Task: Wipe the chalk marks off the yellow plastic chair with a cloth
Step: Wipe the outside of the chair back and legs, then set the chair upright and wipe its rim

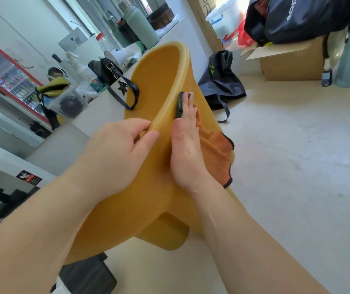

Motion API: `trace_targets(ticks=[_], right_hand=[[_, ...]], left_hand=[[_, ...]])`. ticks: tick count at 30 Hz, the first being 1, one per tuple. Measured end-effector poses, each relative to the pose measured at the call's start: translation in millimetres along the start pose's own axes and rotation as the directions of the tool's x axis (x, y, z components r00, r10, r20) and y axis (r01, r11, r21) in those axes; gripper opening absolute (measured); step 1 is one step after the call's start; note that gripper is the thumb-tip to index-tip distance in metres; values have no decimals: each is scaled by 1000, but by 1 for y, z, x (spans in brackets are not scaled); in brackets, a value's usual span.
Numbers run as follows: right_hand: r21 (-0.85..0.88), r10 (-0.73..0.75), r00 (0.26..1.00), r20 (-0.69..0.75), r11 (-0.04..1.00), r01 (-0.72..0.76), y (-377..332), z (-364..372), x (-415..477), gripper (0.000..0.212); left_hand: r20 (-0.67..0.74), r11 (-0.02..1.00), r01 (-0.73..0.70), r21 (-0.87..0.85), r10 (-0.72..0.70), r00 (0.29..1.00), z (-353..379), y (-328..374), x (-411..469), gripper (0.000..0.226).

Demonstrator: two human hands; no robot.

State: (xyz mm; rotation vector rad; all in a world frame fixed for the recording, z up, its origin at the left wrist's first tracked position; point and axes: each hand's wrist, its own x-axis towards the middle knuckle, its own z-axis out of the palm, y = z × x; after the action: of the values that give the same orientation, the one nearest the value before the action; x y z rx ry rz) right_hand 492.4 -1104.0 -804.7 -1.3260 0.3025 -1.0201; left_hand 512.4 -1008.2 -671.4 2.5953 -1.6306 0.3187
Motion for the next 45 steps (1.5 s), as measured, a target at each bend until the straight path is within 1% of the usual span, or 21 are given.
trace_targets(ticks=[3, 6, 8, 11, 14, 16, 18, 20, 22, 23, 25, 28, 30, 33, 35, 36, 39, 42, 45], right_hand=[[15, 1, 999, 34, 1000, -1, 4, 8, 0, 68], [19, 32, 999, 16, 999, -32, 8, 14, 5, 69], [41, 81, 997, -9, 996, -81, 5, 19, 9, 68], [84, 142, 988, -54, 987, -137, 0, 18, 19, 78], [107, 183, 978, -96, 979, -173, 1, 16, 32, 81], [130, 268, 955, -131, 959, -251, 0, 20, 35, 82], [139, 357, 919, -169, 932, -336, -10, 26, 28, 90], [99, 413, 887, -207, 911, -401, -24, 33, 16, 98], [50, 473, 853, -221, 879, -475, -43, 37, 3, 98], [22, 500, 838, -220, 861, -508, -52, 38, -3, 96], [-53, 536, 810, -238, 826, -561, -68, 39, -10, 85], [-169, 568, 768, -296, 760, -627, -90, 39, -6, 71], [-219, 600, 725, -337, 699, -681, -100, 39, 0, 70], [-270, 625, 683, -378, 631, -727, -114, 35, 3, 71], [-306, 619, 678, -397, 606, -734, -123, 31, 0, 63], [-332, 611, 677, -410, 592, -735, -127, 28, -2, 59], [-392, 591, 675, -441, 550, -738, -139, 22, -8, 53], [-418, 591, 675, -441, 530, -738, -153, 14, -16, 52], [-453, 592, 692, -413, 526, -720, -165, -1, -20, 49]], left_hand=[[35, 996, 12, -84, -9, 999, -10, -20, -35, 38], [56, 998, -2, -66, 5, 998, -15, -43, -62, 38], [75, 996, -21, -88, 28, 997, -17, -56, -76, 40], [105, 989, -37, -146, 53, 993, -20, -66, -92, 41], [136, 978, -53, -204, 82, 987, -22, -73, -101, 43], [172, 973, -45, -228, 86, 981, -25, -79, -104, 45], [231, 966, -14, -259, 76, 970, -28, -83, -108, 45], [284, 950, 35, -311, 58, 957, -30, -85, -111, 43], [317, 930, 83, -359, 37, 948, -31, -85, -112, 42], [325, 921, 103, -375, 26, 945, -32, -85, -111, 42], [345, 906, 136, -401, 12, 938, -32, -86, -109, 42], [393, 901, 148, -409, 27, 919, -36, -84, -105, 45], [411, 898, 153, -412, 34, 911, -38, -78, -105, 48], [415, 890, 158, -427, 37, 909, -41, -61, -105, 53], [413, 884, 164, -437, 35, 910, -43, -46, -106, 54], [434, 874, 185, -449, 32, 900, -44, -39, -105, 55], [524, 824, 279, -493, 26, 851, -50, -17, -101, 56], [602, 781, 346, -520, 47, 797, -55, -3, -97, 56], [653, 754, 360, -549, 118, 748, -61, -3, -88, 57]])
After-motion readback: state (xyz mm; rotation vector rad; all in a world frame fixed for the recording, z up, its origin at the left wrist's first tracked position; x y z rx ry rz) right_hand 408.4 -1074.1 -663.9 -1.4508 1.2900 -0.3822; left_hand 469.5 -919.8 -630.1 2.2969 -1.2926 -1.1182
